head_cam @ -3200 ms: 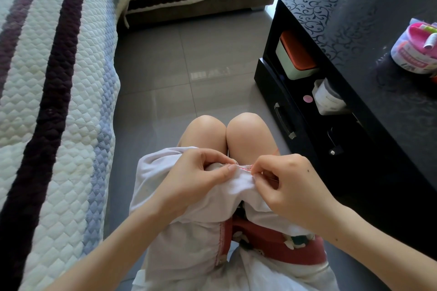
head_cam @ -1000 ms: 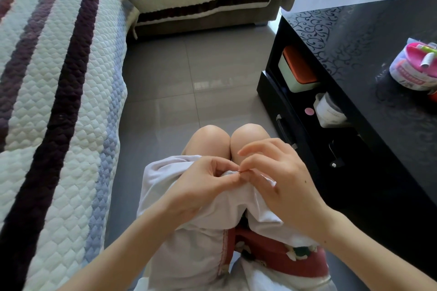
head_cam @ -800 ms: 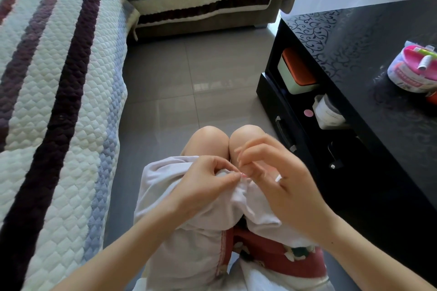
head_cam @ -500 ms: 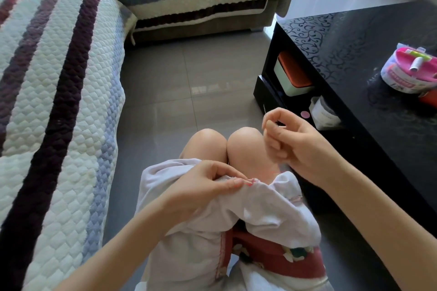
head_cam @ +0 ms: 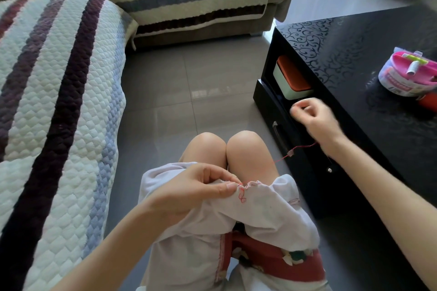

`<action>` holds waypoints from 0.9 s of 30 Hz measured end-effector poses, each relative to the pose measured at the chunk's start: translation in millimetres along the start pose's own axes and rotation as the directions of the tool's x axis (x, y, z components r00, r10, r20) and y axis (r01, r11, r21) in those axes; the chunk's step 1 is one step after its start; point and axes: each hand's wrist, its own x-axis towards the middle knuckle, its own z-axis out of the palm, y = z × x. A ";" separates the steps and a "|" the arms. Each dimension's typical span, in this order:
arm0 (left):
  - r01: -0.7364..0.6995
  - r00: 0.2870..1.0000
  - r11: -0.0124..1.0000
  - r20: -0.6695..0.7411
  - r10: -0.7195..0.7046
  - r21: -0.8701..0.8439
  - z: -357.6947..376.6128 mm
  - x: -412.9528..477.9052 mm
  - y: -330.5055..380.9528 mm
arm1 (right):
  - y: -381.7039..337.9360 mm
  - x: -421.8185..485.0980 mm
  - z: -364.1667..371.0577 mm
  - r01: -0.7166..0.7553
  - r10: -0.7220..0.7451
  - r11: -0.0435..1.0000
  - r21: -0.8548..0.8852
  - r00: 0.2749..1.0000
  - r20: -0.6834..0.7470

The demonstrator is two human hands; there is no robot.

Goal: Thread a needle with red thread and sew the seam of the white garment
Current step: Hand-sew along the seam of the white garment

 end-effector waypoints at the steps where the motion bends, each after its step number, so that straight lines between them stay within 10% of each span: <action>1: 0.004 1.000 1.000 0.002 -0.004 0.002 0.6 0.2 1.0 | -15.6 -22.6 11.0 0.053 -0.059 0.998 0.034 0.978 0.200; 4: 0.000 1.000 1.000 0.014 0.000 0.012 2.2 0.1 5.1 | -52.2 -83.9 26.4 0.119 -0.141 0.990 0.077 0.771 0.621; 7: -0.009 0.999 0.999 0.037 0.008 0.038 2.8 -1.6 8.0 | -65.9 -107.4 28.4 0.165 -0.176 0.982 0.089 0.657 0.733; 15: -0.001 1.000 0.999 0.011 0.000 0.038 2.5 -3.3 8.0 | -68.0 -101.4 28.6 0.159 -0.184 0.982 0.105 0.650 0.738; 21: 0.021 0.999 1.000 -0.036 -0.021 -0.002 2.1 -7.0 8.7 | -42.0 -69.8 28.8 0.273 -0.190 0.953 -0.130 0.877 0.442; 27: 0.041 0.998 0.999 -0.053 -0.040 0.015 -0.4 -4.0 7.3 | -31.2 -80.8 37.3 0.312 -0.228 0.879 -0.360 0.939 0.258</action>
